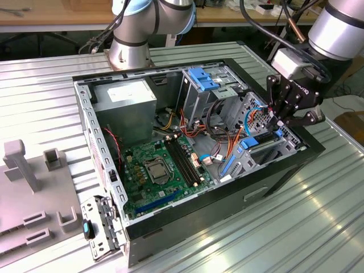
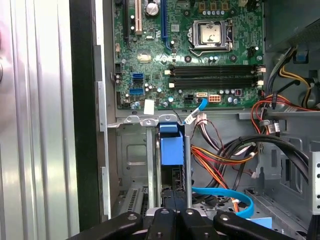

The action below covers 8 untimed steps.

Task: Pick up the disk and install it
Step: 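Insert the first disk wire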

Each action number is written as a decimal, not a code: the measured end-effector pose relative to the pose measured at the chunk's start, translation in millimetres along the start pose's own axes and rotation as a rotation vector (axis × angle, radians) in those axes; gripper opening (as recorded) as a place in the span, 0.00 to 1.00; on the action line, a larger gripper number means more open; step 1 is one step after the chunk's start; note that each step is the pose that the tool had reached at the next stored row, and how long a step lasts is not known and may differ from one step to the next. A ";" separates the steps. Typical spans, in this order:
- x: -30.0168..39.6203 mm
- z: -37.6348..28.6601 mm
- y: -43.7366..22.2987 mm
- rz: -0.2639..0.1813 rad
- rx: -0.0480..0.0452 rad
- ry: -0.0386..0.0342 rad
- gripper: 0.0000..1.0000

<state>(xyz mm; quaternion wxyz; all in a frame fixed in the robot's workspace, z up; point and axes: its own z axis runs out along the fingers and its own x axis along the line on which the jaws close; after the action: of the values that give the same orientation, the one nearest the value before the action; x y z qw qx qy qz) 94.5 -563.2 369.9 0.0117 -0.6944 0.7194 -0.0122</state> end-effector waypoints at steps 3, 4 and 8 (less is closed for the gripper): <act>0.0 -0.3 0.0 -0.019 0.0000 -0.0001 0.11; 0.0 -0.3 0.0 -0.037 0.0000 -0.0007 0.11; 0.0 -0.2 0.0 -0.158 0.0001 -0.0022 0.11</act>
<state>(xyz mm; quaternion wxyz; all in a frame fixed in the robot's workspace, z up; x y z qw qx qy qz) 94.5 -563.2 370.1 0.0115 -0.7489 0.6625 -0.0124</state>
